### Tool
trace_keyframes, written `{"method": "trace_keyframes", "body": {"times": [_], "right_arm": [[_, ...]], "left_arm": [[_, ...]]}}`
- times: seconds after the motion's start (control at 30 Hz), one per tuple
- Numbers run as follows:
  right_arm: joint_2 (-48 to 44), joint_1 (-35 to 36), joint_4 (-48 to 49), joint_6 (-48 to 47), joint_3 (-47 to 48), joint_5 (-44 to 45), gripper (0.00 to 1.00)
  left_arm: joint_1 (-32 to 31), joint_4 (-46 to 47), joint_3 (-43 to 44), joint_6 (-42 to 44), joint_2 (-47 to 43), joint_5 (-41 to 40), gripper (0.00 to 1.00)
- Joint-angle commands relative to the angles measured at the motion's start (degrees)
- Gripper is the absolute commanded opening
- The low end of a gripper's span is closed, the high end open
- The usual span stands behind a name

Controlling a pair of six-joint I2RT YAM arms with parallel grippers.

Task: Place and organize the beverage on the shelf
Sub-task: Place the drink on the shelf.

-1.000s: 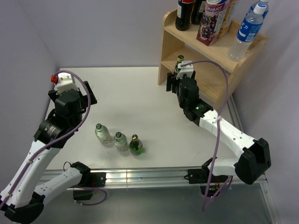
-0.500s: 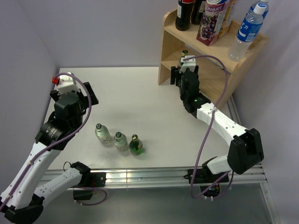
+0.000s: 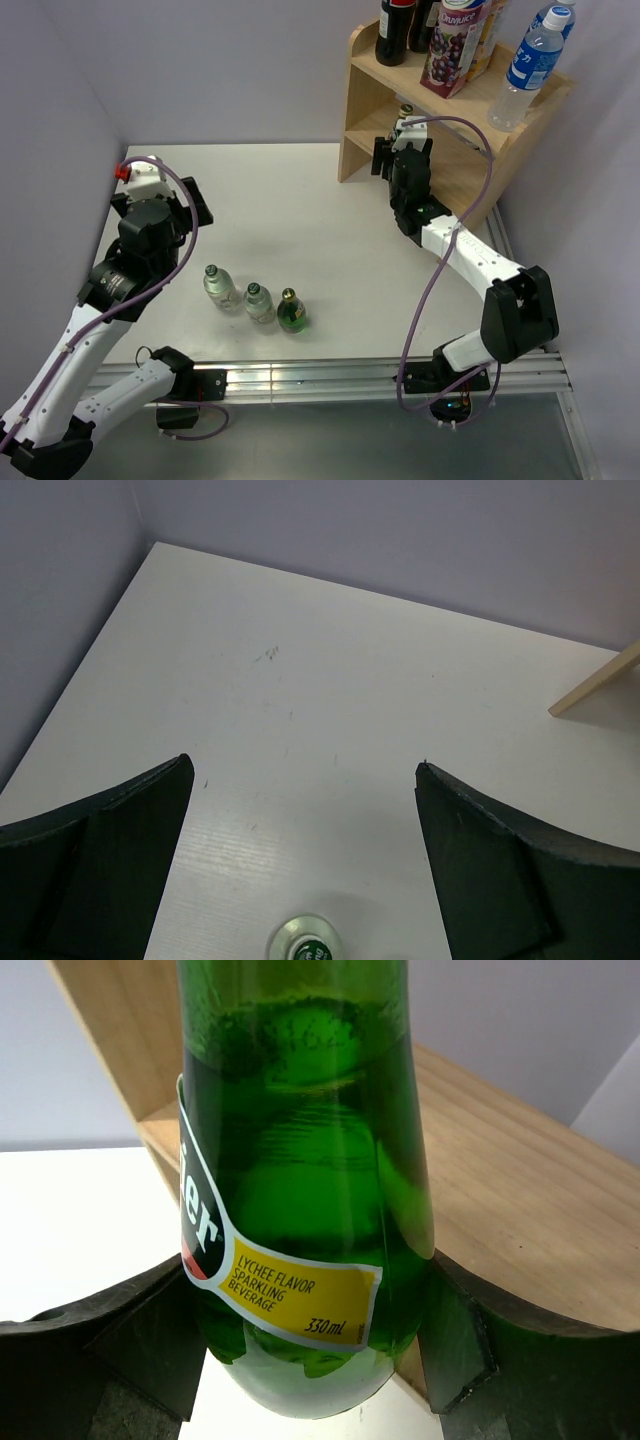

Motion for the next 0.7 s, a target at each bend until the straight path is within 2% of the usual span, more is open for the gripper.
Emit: {"method": "trace_keyframes", "body": {"times": [0.0, 0.67], "right_arm": [[0.1, -1.2, 11.7, 1.1, 2.8, 1.2, 0.0], [5.5, -2.0, 12.1, 3.3, 2.8, 3.9, 0.0]], "left_arm": [[0.2, 2.5, -0.2, 1.2, -0.6, 1.0, 0.99], [0.4, 3.3, -1.6, 1.4, -1.7, 3.1, 0.99]]}}
